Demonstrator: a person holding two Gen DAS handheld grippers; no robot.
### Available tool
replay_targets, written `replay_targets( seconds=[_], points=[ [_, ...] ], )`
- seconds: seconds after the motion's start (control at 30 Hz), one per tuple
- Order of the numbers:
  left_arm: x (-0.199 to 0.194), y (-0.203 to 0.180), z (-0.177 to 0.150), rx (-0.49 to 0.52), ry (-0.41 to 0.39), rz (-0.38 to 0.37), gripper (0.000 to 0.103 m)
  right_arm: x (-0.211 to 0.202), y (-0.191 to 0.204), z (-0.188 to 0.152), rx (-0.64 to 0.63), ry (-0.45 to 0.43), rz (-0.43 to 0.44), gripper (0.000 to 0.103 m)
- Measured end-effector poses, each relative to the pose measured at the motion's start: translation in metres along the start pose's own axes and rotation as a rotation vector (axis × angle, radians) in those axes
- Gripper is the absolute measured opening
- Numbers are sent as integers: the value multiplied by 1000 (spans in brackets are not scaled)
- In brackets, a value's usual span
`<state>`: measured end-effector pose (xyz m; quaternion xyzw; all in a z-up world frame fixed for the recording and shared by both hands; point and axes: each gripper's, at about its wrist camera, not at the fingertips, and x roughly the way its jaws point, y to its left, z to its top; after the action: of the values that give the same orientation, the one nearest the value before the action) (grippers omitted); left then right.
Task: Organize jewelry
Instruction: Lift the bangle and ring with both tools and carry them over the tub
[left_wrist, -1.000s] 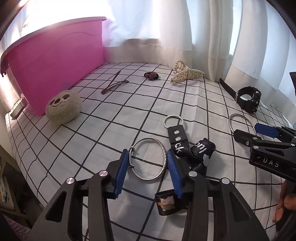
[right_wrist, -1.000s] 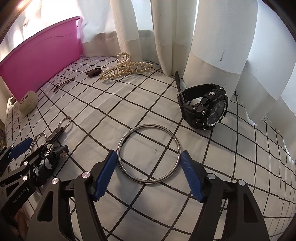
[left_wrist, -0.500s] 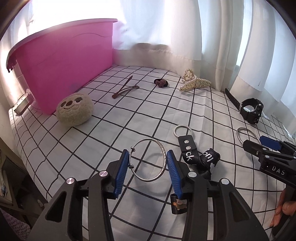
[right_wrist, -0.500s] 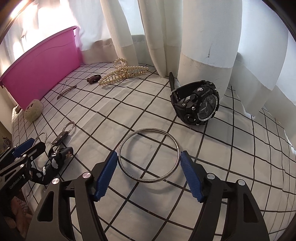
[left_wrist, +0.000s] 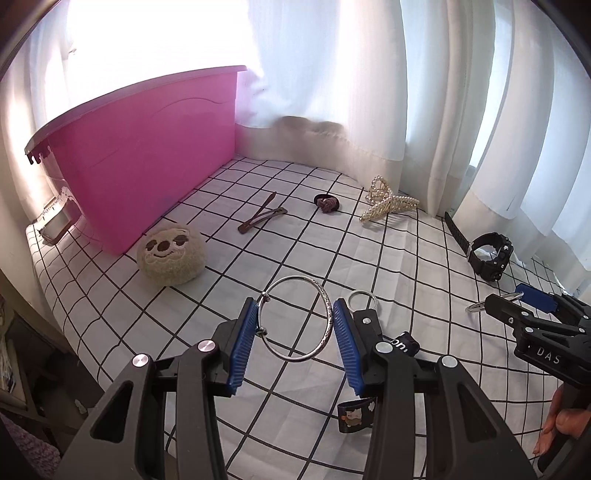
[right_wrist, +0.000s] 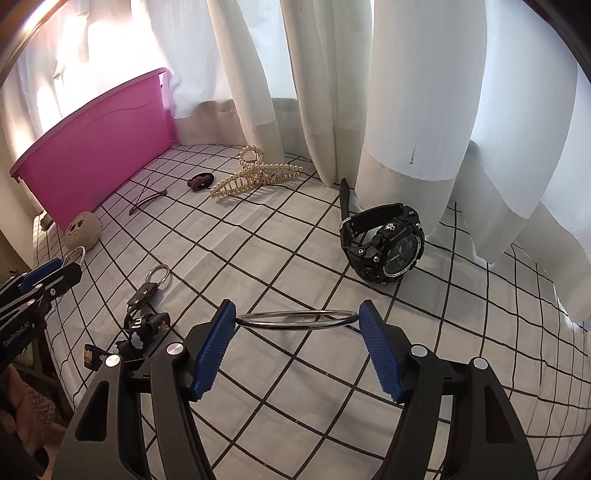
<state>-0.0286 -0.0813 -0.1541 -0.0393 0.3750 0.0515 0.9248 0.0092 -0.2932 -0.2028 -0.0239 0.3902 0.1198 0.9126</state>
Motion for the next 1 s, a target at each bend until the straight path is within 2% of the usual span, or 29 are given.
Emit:
replay_targets(
  seconds=[0.6,0.8,1.0],
  points=[
    [-39,3,31,-28,-46,1,41,-33,13,29,-37,-48,35,66],
    [-63,13,50,-54,-77,19,41,-52,30,54,-79,-86,80,66],
    [-83,34,76,-92,-108,13,41,-73,55,94,-131,-147,109,66]
  ],
)
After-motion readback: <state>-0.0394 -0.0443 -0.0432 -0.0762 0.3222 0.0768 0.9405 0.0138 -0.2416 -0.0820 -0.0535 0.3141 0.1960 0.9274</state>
